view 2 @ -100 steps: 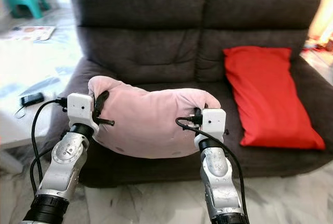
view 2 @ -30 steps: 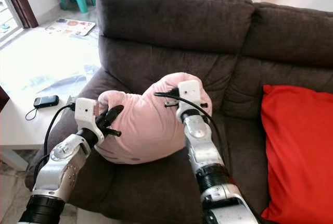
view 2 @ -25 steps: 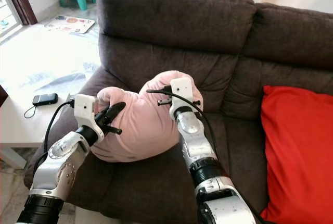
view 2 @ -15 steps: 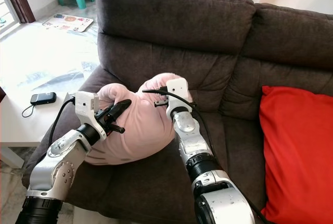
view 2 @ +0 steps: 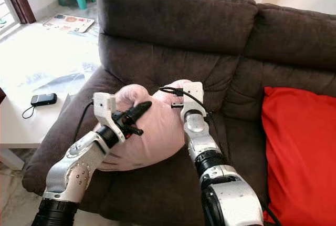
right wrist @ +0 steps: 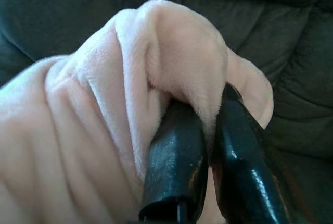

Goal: Move the pillow to the sofa from floor

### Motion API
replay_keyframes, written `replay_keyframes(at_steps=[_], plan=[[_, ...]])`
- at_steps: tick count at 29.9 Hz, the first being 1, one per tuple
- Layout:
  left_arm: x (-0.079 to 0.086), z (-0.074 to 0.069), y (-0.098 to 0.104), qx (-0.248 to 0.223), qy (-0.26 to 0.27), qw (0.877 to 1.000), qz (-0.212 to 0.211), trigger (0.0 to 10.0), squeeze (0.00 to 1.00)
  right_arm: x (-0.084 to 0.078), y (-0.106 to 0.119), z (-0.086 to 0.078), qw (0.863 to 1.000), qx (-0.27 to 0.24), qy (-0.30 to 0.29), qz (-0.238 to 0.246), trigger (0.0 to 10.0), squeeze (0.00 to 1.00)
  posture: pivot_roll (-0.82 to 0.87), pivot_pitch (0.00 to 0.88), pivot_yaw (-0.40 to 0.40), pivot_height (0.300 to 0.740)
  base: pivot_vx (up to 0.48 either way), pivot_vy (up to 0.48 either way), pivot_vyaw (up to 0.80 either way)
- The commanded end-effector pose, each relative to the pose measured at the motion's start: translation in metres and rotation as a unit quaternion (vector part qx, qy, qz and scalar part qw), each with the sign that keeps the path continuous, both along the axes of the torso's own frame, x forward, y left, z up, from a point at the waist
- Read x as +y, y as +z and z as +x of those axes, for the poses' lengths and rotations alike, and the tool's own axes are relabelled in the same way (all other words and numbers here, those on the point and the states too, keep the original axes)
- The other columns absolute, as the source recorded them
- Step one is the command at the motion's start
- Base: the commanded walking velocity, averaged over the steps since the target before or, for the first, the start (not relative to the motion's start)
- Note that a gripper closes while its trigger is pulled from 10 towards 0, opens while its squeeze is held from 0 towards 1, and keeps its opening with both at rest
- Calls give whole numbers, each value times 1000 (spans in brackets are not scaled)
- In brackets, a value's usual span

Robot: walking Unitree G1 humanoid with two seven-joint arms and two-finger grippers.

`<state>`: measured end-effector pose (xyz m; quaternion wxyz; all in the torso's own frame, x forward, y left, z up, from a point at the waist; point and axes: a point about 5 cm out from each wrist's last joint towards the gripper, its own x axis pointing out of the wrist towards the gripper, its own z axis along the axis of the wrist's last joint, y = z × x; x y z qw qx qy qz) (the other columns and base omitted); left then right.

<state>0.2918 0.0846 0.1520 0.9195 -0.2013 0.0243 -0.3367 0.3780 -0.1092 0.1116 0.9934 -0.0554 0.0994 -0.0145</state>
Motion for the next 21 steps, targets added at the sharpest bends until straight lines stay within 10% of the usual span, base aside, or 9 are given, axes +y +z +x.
replay_keyframes(at_steps=[1,5,6,7,8,19,20,21], plan=[[-24,-9,16,-34,-71,997,-16,10000,0,23,20,6,998,-34,43,12,10000,0,154,0,-117,740,0,0,0],[-23,-9,13,-30,-66,997,-11,10000,0,30,18,5,997,-32,59,25,10000,0,159,0,-122,740,0,0,0],[-22,-9,13,-30,-64,997,-10,10000,0,33,18,4,997,-31,66,27,10000,412,159,0,-122,740,0,0,0],[-22,-9,12,-29,-64,997,-11,10000,0,35,17,4,997,-32,70,26,10000,412,159,0,-122,740,0,0,0],[-22,-9,12,-28,-65,997,-10,10000,0,36,16,3,997,-30,73,25,10000,635,161,0,-124,740,0,0,0],[-21,-14,3,-16,-79,997,13,10000,0,53,18,0,991,-45,122,29,10000,486,162,0,-127,740,0,0,0],[-21,-15,2,-15,-80,997,15,10000,0,53,18,-1,991,-45,122,29,10000,1000,162,0,-127,740,0,0,0],[-21,-15,1,-15,-81,997,15,10000,0,54,18,-1,991,-43,123,32,10000,1000,163,0,-128,740,0,0,0]])
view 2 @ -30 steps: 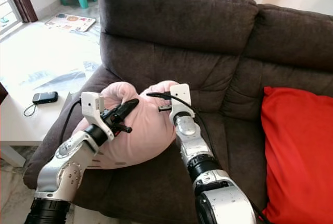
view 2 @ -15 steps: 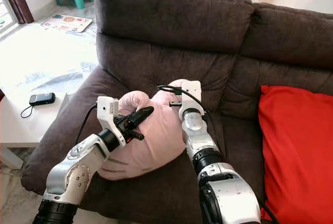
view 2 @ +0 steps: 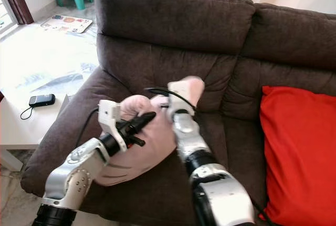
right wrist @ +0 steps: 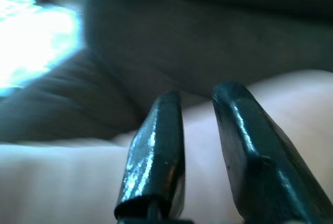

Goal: Move the pillow to the sofa from floor

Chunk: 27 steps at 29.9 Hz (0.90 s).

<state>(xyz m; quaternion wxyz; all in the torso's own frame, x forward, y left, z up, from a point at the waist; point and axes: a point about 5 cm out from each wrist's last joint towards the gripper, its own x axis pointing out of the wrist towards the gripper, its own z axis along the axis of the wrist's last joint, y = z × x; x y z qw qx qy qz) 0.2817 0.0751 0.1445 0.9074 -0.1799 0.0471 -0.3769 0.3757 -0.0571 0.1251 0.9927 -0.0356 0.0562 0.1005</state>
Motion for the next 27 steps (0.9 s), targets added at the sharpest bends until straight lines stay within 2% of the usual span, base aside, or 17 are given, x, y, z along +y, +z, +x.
replay_keyframes(at_steps=[1,6,7,8,10,12,13,15,16,17,19,24,27], plan=[[-11,-5,8,-18,-36,999,-10,10000,0,2,4,1,1000,-6,10,0,10000,1000,163,0,-128,740,0,0,0],[-12,-7,4,-11,-40,999,-7,10000,0,4,3,0,1000,-7,15,-3,10000,1000,163,0,-129,740,0,0,0],[-11,-6,2,-8,-32,999,-4,10000,0,5,3,0,1000,-8,15,-5,10000,0,163,0,-129,740,0,0,0],[-11,-6,2,-8,-32,999,-4,10000,0,5,3,0,1000,-8,15,-5,10000,0,163,0,-129,740,0,0,0],[-5,0,-4,-1,8,1000,9,10000,0,5,3,0,1000,-12,19,-8,10000,0,164,0,-130,740,0,0,0],[-4,1,-4,0,14,1000,11,10000,0,5,3,0,1000,-13,19,-8,10000,0,165,0,-132,740,0,0,0],[8,12,-13,16,78,996,39,10000,0,4,3,-1,1000,-18,17,-7,10000,0,164,0,-132,740,0,0,0],[12,14,-16,21,96,994,46,10000,0,4,4,-1,1000,-19,17,-7,10000,0,164,0,-132,740,0,0,0],[32,24,-20,40,176,982,48,10000,0,1,3,-1,1000,-23,15,-8,10000,0,159,0,-130,740,0,0,0],[46,29,-22,53,228,971,45,10000,0,-1,3,-1,1000,-26,13,-9,10000,0,159,0,-130,740,0,0,0],[69,34,-27,72,294,952,44,10000,0,-5,4,-1,999,-33,8,-10,10000,0,160,0,-129,740,0,0,0],[89,31,-33,85,322,940,68,10000,0,-20,28,0,992,-118,-18,31,10000,0,159,0,-127,740,0,0,0],[94,30,-39,96,340,933,73,10000,0,-35,31,-2,989,-141,-45,25,10000,0,156,0,-127,740,0,0,0]])
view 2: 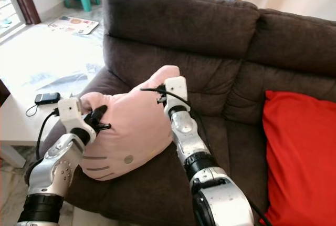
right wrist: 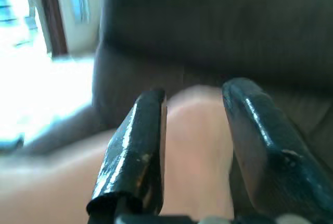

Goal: Move the pillow to the sofa from floor

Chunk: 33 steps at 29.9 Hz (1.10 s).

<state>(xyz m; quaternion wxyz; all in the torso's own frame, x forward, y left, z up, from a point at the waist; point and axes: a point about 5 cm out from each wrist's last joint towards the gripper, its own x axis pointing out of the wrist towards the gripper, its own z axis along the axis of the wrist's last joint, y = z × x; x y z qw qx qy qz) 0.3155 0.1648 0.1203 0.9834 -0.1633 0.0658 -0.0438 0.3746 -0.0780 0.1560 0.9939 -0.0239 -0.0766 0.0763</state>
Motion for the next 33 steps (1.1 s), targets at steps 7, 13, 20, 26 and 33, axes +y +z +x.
replay_keyframes(at_steps=[7,13,20,26,33], plan=[[8,-7,-28,76,47,996,-11,10000,0,-53,-16,-9,996,2,-83,-10,10000,0,142,0,-121,740,0,0,0],[3,4,-31,101,100,982,-124,10000,0,-83,-24,-20,989,10,-144,-11,10000,0,130,0,-113,740,0,0,0],[-31,18,-22,109,18,984,-142,10000,0,-89,-40,-35,986,31,-164,-14,10000,0,123,0,-103,740,0,0,0],[-49,30,-10,120,-26,969,-215,10000,0,-86,-45,-42,985,41,-165,-9,10000,0,116,0,-97,740,0,0,0],[-62,38,8,123,-59,953,-269,10000,0,-82,-44,-42,986,47,-159,-7,10000,0,126,0,-102,740,0,0,0]])
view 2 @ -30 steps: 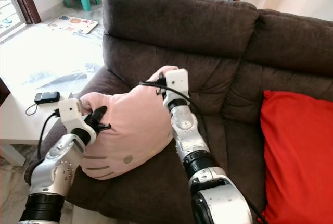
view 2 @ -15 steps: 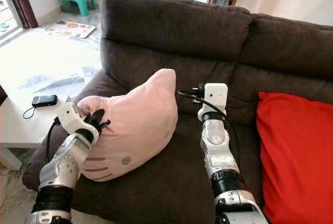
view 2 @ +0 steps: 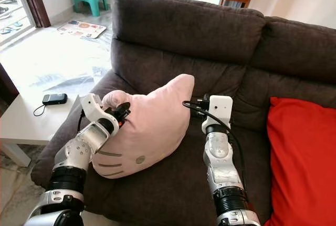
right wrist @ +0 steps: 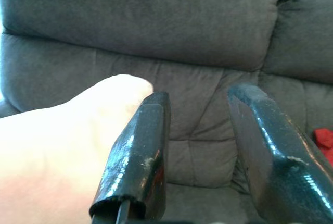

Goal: Move the pillow to the sofa from floor

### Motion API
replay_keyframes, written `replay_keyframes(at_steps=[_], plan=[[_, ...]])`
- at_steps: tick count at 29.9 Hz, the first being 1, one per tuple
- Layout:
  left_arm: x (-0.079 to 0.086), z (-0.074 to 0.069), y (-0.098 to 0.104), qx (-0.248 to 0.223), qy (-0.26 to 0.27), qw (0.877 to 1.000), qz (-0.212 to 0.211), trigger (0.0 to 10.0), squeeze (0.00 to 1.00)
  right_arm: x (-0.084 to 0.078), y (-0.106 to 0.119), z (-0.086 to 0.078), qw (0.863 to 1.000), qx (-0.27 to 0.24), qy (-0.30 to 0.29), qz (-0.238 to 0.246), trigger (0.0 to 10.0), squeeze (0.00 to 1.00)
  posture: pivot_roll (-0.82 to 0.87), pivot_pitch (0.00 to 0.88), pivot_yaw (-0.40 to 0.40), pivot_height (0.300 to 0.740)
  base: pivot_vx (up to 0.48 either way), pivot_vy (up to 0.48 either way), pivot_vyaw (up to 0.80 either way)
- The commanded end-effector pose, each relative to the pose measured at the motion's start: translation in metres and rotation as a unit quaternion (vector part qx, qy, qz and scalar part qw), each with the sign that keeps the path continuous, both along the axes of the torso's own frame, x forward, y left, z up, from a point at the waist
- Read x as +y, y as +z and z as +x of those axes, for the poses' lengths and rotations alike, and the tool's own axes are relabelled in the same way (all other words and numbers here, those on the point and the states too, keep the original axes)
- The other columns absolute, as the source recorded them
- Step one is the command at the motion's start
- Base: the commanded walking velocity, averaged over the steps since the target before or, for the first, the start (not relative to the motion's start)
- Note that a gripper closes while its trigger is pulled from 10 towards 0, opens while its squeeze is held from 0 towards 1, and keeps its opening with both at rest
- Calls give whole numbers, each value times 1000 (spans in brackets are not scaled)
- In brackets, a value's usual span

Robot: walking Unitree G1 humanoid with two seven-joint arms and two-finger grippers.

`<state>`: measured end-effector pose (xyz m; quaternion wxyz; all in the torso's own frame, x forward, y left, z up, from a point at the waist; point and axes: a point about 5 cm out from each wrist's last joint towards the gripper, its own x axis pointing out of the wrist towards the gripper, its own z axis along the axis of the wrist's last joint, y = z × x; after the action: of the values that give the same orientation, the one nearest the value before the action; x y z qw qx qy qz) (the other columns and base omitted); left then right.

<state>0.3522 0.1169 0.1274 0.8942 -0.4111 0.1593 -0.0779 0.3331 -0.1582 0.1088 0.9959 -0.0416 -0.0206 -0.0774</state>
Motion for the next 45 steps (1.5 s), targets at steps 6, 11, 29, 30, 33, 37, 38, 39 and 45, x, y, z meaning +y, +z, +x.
replay_keyframes(at_steps=[6,11,29,30,33,37,38,39,45], plan=[[-33,0,3,45,-54,995,-66,10000,0,2,5,1,1000,-2,3,4,10000,0,128,0,-105,740,0,0,0],[-45,-11,-1,-11,-147,984,101,10000,0,6,5,0,1000,1,12,5,10000,0,129,0,-106,740,0,0,0],[59,-47,-47,-11,-79,871,485,10000,0,11,-2,-4,1000,18,21,8,10000,0,138,0,-106,740,0,0,0],[59,-47,-47,-11,-79,871,485,10000,0,11,-2,-4,1000,18,21,8,10000,0,138,0,-106,740,0,0,0],[76,-53,-57,25,-31,864,502,10000,0,13,-1,-4,1000,18,23,10,10000,0,136,0,-103,740,0,0,0],[96,-63,-68,74,28,871,485,10000,0,14,-1,-4,999,18,24,12,10000,0,139,0,-107,740,0,0,0],[100,-65,-70,83,39,867,490,10000,0,15,-1,-4,999,19,24,12,10000,0,139,0,-107,740,0,0,0],[109,-69,-73,99,61,862,493,10000,0,15,-1,-4,999,19,25,11,10000,0,139,0,-107,740,0,0,0],[122,-78,-81,136,95,855,492,10000,0,12,1,-4,1000,17,23,10,10000,0,141,0,-110,740,0,0,0]])
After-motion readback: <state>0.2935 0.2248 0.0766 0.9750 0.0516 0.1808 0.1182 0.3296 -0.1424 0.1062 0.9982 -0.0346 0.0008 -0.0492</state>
